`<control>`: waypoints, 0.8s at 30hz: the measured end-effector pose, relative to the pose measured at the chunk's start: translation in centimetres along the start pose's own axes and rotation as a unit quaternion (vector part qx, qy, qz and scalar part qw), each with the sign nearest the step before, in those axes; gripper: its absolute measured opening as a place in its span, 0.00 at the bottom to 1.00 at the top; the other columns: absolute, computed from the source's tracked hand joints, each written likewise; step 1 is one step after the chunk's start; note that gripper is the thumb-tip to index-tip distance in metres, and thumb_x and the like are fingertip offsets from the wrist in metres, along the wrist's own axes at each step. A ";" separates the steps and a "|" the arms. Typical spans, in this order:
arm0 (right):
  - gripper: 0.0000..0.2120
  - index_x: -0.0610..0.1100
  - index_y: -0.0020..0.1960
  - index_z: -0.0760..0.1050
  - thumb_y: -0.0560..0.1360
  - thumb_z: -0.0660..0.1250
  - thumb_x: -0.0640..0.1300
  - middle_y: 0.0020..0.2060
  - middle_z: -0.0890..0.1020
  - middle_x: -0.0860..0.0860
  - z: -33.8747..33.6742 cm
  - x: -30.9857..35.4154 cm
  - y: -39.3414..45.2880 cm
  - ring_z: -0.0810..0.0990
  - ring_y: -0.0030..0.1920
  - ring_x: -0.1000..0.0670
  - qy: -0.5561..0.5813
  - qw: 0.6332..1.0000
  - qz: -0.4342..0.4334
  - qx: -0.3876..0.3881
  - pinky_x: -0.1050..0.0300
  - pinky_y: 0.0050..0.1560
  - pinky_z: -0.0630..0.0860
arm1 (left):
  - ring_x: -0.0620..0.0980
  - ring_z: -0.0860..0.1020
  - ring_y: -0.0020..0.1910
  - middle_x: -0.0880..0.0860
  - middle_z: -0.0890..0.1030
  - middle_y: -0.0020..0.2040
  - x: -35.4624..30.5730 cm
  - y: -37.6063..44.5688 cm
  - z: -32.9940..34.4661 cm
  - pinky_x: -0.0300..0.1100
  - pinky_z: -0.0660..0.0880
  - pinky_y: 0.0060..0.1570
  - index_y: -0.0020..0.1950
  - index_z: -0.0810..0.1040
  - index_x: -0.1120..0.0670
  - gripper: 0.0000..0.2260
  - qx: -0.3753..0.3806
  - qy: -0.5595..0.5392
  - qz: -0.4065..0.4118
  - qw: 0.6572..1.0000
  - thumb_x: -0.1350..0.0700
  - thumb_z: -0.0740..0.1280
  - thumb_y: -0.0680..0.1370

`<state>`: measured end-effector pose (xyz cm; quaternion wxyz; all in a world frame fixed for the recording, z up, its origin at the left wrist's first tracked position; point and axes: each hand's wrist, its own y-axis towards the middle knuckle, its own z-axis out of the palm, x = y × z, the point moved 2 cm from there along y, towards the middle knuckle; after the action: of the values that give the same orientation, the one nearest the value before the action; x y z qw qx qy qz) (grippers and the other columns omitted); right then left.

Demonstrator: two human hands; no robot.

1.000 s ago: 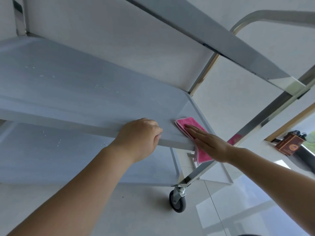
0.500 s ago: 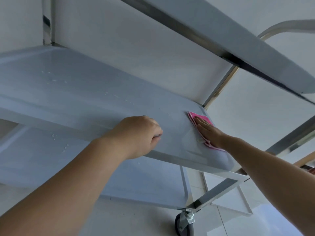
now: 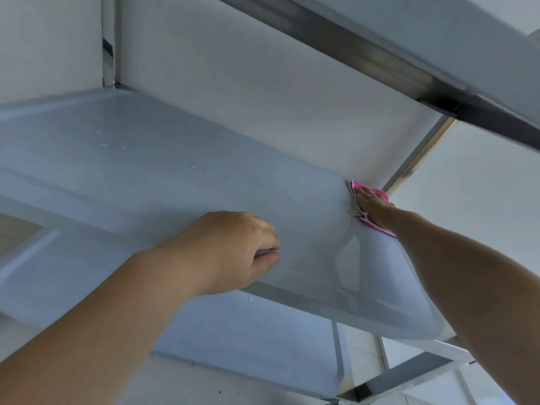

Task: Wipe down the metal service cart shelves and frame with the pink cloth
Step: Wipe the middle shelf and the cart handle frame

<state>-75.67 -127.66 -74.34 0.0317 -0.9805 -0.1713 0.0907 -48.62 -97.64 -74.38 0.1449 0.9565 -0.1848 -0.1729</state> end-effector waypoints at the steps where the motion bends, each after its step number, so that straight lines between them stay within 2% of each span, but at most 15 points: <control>1: 0.23 0.45 0.76 0.49 0.82 0.44 0.47 0.76 0.48 0.47 -0.1 -0.1 0.6 0.47 0.76 0.42 -0.011 1.000 0.006 0.006 0.40 0.73 0.49 | 0.46 0.73 0.56 0.45 0.78 0.54 0.1 -0.2 0.0 0.44 0.73 0.53 0.52 0.76 0.50 0.19 0.012 -0.002 -0.006 1.000 0.40 0.55 0.75; 3: 0.23 0.43 0.76 0.50 0.82 0.44 0.44 0.76 0.48 0.44 -0.2 -0.3 1.3 0.48 0.75 0.39 -0.001 1.000 0.021 0.012 0.39 0.72 0.51 | 0.42 0.66 0.67 0.40 0.70 0.68 0.4 -0.8 0.2 0.41 0.66 0.65 0.64 0.72 0.45 0.24 0.039 0.009 -0.003 0.999 0.34 0.54 0.74; 5: 0.22 0.40 0.75 0.52 0.82 0.46 0.40 0.76 0.49 0.42 -0.2 -0.4 1.8 0.50 0.75 0.39 0.007 1.000 0.000 0.001 0.41 0.73 0.53 | 0.40 0.60 0.71 0.40 0.62 0.73 0.7 -1.5 0.3 0.38 0.59 0.68 0.70 0.65 0.43 0.28 0.044 0.021 0.009 0.999 0.33 0.55 0.73; 11: 0.22 0.36 0.74 0.52 0.81 0.48 0.38 0.76 0.51 0.41 -0.1 0.0 1.3 0.50 0.76 0.43 0.005 0.999 -0.032 -0.019 0.49 0.74 0.49 | 0.43 0.61 0.72 0.43 0.63 0.73 0.6 -2.6 0.6 0.39 0.58 0.70 0.71 0.65 0.45 0.26 0.010 0.047 0.036 0.998 0.35 0.53 0.75; 14: 0.22 0.38 0.74 0.53 0.81 0.51 0.41 0.75 0.53 0.42 0.0 1.7 -0.3 0.51 0.75 0.45 0.022 0.999 -0.040 -0.012 0.53 0.74 0.47 | 0.45 0.63 0.71 0.45 0.66 0.72 0.5 -2.8 0.7 0.40 0.57 0.69 0.70 0.67 0.47 0.25 -0.007 0.045 0.045 0.998 0.37 0.55 0.76; 17: 0.24 0.36 0.75 0.48 0.82 0.50 0.40 0.76 0.49 0.42 -0.1 3.5 -2.8 0.47 0.76 0.46 0.038 0.997 -0.065 -0.023 0.58 0.72 0.41 | 0.42 0.61 0.72 0.43 0.63 0.73 0.7 -2.7 0.9 0.37 0.56 0.69 0.71 0.66 0.46 0.25 -0.008 0.034 0.043 0.998 0.36 0.55 0.76; 21: 0.23 0.45 0.76 0.51 0.82 0.49 0.47 0.76 0.53 0.49 0.0 6.4 -7.5 0.49 0.75 0.51 0.103 0.988 -0.108 -0.035 0.60 0.73 0.44 | 0.43 0.62 0.71 0.44 0.65 0.73 0.7 -2.6 0.6 0.39 0.58 0.68 0.69 0.67 0.46 0.25 -0.008 0.015 0.042 0.999 0.37 0.57 0.76; 24: 0.22 0.48 0.76 0.45 0.83 0.44 0.48 0.76 0.47 0.52 0.2 7.3 -10.6 0.45 0.75 0.54 0.092 0.989 -0.118 -0.009 0.64 0.69 0.38 | 0.43 0.63 0.71 0.44 0.65 0.72 0.7 -2.5 0.4 0.39 0.60 0.68 0.69 0.69 0.46 0.25 -0.009 0.016 0.047 0.999 0.37 0.57 0.75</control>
<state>-72.42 -115.18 -74.77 0.0486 -0.9579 -0.2829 -0.0063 -47.40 -95.75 -75.81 0.1649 0.9479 -0.2260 -0.1523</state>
